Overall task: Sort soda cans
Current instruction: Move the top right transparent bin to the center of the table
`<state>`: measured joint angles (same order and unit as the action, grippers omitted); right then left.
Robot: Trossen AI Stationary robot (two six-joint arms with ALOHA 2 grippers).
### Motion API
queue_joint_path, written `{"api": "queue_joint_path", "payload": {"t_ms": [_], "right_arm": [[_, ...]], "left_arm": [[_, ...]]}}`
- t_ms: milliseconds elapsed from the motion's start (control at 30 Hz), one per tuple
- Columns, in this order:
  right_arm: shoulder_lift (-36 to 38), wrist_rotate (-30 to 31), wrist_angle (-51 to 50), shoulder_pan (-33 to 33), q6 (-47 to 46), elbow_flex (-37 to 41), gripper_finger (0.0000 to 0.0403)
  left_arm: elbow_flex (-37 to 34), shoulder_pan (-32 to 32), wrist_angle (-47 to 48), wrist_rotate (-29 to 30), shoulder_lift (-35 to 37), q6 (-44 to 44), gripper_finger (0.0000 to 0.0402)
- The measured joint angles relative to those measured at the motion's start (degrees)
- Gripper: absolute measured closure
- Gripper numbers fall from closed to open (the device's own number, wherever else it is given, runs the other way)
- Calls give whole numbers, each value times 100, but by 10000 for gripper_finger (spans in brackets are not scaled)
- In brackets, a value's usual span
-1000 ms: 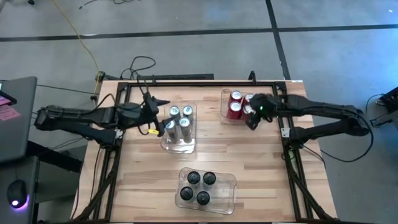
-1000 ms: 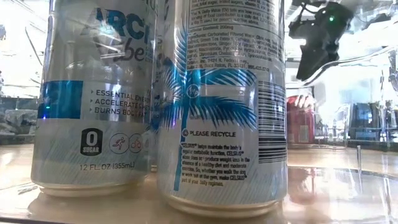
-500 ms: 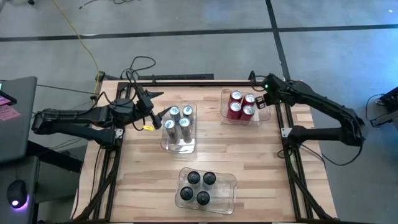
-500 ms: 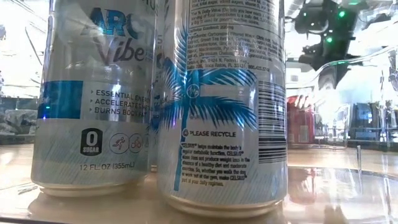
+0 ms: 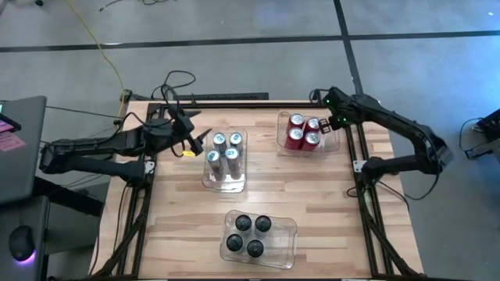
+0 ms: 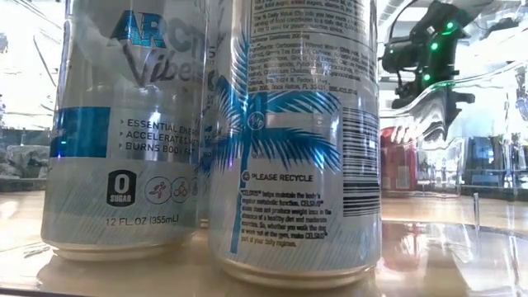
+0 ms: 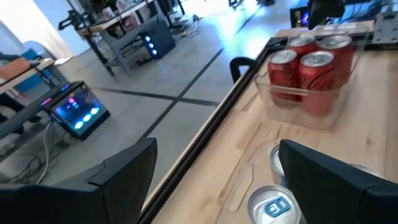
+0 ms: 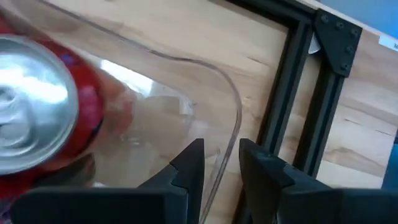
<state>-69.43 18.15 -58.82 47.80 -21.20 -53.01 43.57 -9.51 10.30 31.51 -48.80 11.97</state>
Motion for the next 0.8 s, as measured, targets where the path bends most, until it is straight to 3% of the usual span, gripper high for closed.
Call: {"api": "queue_joint_path", "payload": {"t_ms": [267,567,800], "right_arm": [[-310,-233,-56,167,76,-2,297],[-321,-451,-312,-46,-19,-17,393],[-314,-633,-620,-714,-447,-27,388]], "left_arm": [[2,-139,53,-5,0,-110,68],[2,-139,66,-9,0,-164,68],[4,-139,54,-9,0,-218,68]]}}
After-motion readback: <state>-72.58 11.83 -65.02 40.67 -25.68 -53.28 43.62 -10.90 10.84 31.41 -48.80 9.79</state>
